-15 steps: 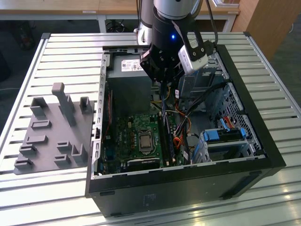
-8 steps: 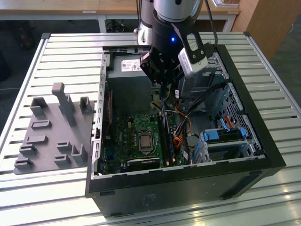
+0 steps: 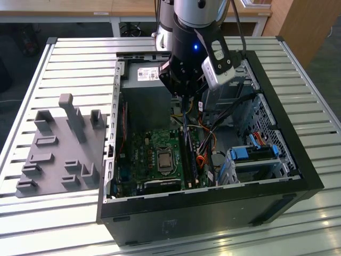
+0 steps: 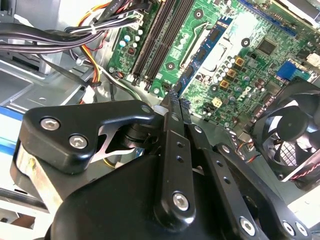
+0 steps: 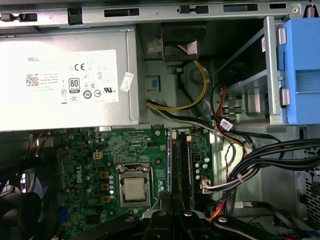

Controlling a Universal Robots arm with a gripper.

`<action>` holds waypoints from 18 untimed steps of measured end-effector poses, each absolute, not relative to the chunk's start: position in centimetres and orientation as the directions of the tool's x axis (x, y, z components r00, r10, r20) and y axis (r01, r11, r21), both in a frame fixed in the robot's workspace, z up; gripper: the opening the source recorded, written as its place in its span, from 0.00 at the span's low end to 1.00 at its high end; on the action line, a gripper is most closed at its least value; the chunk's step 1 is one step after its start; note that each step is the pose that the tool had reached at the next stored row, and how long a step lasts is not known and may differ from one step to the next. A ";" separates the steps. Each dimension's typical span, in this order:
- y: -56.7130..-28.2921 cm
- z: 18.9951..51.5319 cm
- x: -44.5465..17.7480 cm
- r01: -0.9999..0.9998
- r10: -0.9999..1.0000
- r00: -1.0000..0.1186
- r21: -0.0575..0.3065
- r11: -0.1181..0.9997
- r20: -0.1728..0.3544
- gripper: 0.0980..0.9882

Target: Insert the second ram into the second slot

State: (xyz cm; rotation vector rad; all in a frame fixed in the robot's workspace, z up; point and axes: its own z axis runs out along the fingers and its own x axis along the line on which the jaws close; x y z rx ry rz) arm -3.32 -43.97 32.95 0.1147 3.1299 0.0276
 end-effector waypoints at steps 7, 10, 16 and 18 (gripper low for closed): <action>-44.0 32.7 -3.3 0.073 0.073 -0.997 0.018 0.997 -0.009 0.03; -44.0 32.7 -3.3 0.073 0.073 -0.997 0.018 0.997 -0.009 0.03; -44.0 32.5 -3.3 0.073 0.073 -0.997 0.018 0.997 -0.009 0.03; -44.0 32.5 -3.3 0.073 0.073 -0.997 0.018 0.997 -0.009 0.03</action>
